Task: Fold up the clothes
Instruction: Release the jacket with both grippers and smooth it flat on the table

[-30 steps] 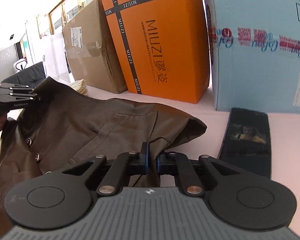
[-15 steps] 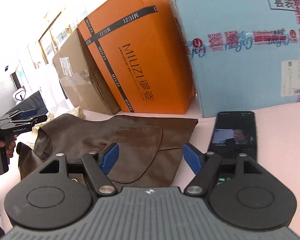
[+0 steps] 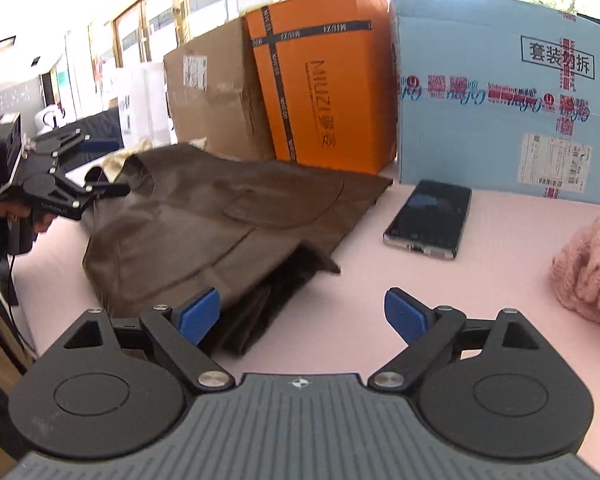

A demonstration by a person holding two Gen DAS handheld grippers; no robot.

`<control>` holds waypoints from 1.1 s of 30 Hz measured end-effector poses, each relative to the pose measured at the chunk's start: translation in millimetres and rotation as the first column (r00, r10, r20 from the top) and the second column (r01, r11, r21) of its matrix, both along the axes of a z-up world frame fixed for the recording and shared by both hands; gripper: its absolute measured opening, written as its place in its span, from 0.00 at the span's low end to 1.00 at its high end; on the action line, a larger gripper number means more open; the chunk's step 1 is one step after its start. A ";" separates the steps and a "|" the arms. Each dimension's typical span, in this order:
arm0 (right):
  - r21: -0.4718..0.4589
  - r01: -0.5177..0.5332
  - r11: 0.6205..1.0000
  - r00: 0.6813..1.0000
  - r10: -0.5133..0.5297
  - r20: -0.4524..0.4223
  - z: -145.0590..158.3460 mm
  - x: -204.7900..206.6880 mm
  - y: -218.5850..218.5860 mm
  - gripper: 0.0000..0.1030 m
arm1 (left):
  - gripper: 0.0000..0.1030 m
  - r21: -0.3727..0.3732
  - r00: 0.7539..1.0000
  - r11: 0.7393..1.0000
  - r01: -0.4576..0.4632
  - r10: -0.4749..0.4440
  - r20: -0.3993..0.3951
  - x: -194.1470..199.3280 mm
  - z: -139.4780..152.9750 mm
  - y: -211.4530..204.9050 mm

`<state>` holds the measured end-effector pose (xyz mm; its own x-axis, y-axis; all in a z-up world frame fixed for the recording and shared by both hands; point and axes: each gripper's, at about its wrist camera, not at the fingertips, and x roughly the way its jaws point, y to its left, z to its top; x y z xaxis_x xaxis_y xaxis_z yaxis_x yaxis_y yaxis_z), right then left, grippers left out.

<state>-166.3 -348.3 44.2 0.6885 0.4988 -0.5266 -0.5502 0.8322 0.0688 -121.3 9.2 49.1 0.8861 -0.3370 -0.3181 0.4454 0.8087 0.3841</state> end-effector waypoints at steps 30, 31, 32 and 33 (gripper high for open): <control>-0.088 -0.296 0.951 0.902 0.309 0.300 8.6 -6.2 59.1 0.90 | 1.00 -0.043 0.976 0.976 0.213 -0.215 -0.031 -46.7 9.5 20.5; -0.081 -0.308 0.948 0.903 0.318 0.288 6.9 -2.9 60.9 0.90 | 1.00 -0.014 0.977 0.978 0.206 -0.206 -0.054 -46.6 4.5 18.0; -0.071 -0.324 0.943 0.900 0.331 0.283 5.6 -1.4 63.0 0.87 | 1.00 0.016 0.978 0.980 0.197 -0.195 -0.077 -46.3 -0.9 15.3; -0.065 -0.344 0.937 0.894 0.348 0.284 4.8 -1.3 65.2 0.81 | 1.00 0.020 0.977 0.981 0.194 -0.191 -0.095 -45.0 -5.0 13.9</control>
